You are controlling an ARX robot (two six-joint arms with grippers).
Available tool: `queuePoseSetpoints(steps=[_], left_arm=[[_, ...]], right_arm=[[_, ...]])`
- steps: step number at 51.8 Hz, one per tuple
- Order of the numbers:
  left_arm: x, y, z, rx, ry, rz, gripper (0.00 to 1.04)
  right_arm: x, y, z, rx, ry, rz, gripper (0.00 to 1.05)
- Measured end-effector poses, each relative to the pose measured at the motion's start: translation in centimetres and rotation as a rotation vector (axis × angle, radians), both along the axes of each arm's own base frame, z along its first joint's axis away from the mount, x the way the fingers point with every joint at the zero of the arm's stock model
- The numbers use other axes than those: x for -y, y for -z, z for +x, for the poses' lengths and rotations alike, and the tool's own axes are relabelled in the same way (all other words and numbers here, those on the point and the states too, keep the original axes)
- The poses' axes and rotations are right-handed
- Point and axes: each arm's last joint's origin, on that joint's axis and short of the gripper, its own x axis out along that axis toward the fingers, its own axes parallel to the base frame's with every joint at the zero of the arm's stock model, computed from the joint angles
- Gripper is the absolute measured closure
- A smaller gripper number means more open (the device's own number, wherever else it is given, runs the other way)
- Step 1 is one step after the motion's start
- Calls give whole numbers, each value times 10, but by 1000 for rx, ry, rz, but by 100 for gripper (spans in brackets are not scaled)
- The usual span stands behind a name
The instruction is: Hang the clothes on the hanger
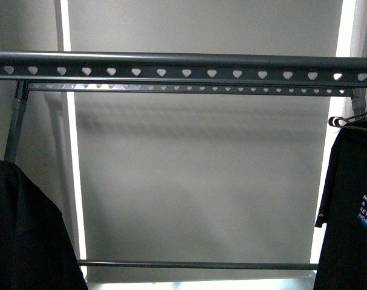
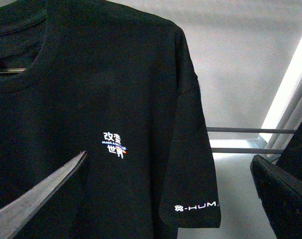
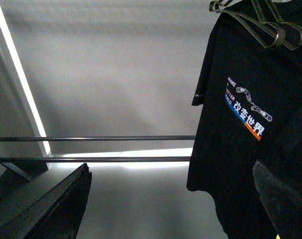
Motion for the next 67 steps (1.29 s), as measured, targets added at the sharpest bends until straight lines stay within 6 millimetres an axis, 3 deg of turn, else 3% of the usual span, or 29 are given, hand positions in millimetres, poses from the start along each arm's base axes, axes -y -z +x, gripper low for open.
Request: queuePoseSetpoints(steps=[43,47,51,58,64,67], left_arm=[[0,0,0,0,0,0,7],[0,-1,4,-57,174,17,7],[1,-23,18,-77,254,8,7],[-9,-85,62,-68,80,-127,7],[-20,-108,96,-120,-30,-273,7],[-30,-114,124,-184,-142,-401,7]], right_arm=[[0,0,0,0,0,0,7],[0,0,0,0,0,0,7],[0,0,0,0,-2,0,7],[0,0,0,0,-2,0,7],[0,0,0,0,-2,0,7],[0,0,0,0,-2,0,7]])
